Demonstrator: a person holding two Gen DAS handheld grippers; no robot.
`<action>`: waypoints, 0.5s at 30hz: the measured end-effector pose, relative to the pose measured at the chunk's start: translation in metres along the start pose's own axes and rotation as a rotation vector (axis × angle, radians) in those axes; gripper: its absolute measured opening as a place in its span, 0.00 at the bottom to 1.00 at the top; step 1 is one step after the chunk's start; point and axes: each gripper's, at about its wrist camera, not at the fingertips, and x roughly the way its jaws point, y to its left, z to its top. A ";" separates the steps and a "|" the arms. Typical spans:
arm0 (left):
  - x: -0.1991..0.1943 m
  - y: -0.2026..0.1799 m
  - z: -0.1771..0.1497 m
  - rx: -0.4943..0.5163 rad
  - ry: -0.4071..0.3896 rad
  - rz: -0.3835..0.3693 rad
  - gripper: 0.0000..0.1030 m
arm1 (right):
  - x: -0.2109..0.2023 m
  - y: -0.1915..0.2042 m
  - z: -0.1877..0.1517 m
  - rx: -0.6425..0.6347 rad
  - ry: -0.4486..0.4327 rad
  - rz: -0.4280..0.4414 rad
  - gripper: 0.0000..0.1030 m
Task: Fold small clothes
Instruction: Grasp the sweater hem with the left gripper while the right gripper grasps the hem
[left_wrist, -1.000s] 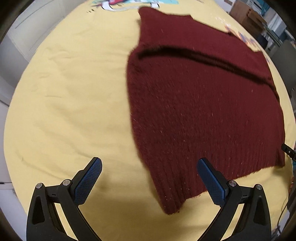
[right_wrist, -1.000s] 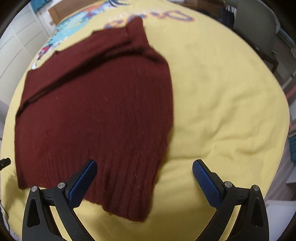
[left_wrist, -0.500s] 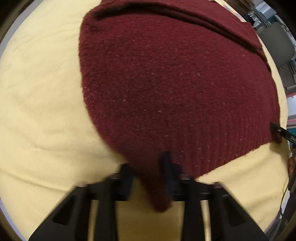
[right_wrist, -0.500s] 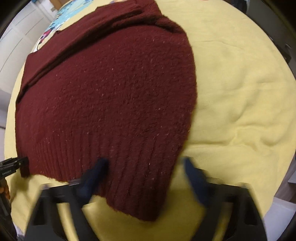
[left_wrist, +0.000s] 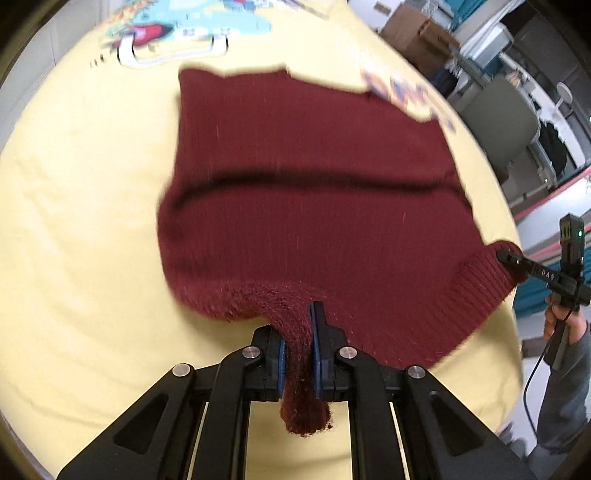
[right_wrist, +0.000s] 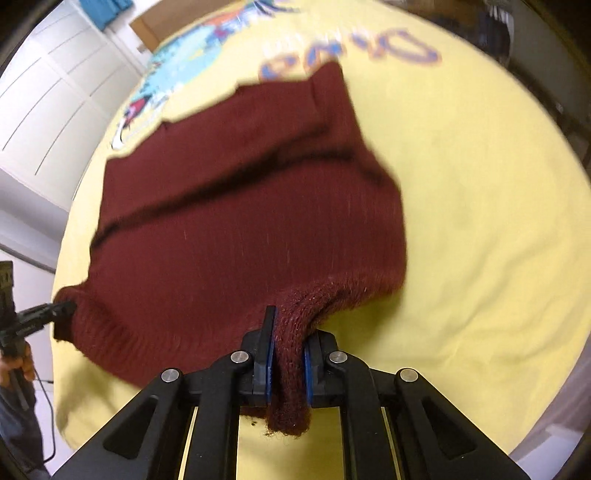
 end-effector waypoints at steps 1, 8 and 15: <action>-0.006 0.001 0.008 -0.002 -0.019 0.004 0.09 | -0.004 0.002 0.009 -0.004 -0.014 0.003 0.11; -0.035 0.008 0.064 -0.034 -0.159 0.014 0.09 | -0.025 0.021 0.079 -0.048 -0.142 -0.012 0.11; -0.027 0.032 0.126 -0.098 -0.235 0.070 0.09 | -0.023 0.040 0.146 -0.053 -0.239 -0.039 0.11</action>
